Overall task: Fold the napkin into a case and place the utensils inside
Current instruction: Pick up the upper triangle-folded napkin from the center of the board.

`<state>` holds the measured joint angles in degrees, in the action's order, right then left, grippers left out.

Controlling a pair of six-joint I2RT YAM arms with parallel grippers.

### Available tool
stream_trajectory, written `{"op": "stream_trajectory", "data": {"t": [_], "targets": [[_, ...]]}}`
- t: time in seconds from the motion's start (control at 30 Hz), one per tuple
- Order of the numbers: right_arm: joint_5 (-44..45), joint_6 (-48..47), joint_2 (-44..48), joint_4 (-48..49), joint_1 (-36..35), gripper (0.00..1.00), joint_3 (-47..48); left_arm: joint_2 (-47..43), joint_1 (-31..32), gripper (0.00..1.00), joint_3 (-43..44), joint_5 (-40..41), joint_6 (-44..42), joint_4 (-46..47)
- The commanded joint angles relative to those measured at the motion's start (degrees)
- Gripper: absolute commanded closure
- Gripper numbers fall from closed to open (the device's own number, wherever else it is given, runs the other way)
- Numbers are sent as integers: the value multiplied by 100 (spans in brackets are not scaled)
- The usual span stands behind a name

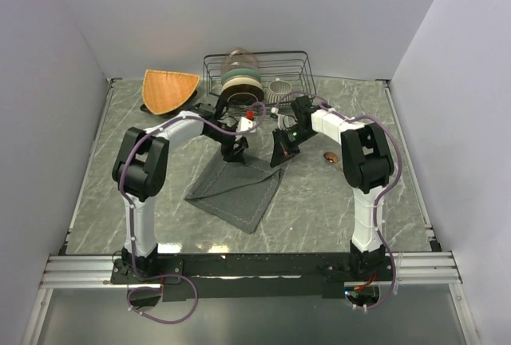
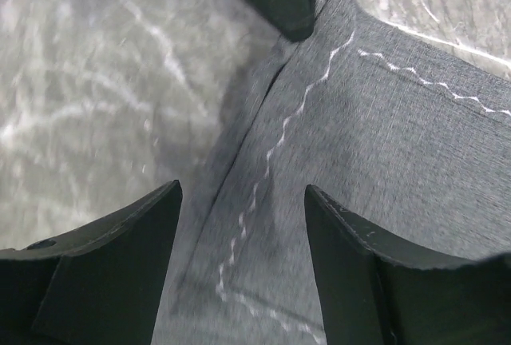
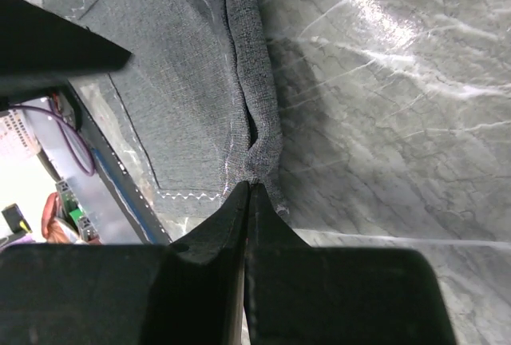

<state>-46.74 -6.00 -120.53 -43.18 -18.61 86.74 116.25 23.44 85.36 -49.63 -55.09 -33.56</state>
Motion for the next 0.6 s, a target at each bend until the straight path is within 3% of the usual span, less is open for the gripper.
{"op": "stream_trajectory", "data": {"t": [0.0,0.37,0.57], "targets": [[-256,37,442,134,-37,100,-105,143,292,32,384,-118,-783,122],[-423,55,574,196,-46,100,-245,478,679,38,578,129,-1417,-169],[-503,81,618,205,-64,100,-219,539,741,56,543,225,-1644,-300]]}}
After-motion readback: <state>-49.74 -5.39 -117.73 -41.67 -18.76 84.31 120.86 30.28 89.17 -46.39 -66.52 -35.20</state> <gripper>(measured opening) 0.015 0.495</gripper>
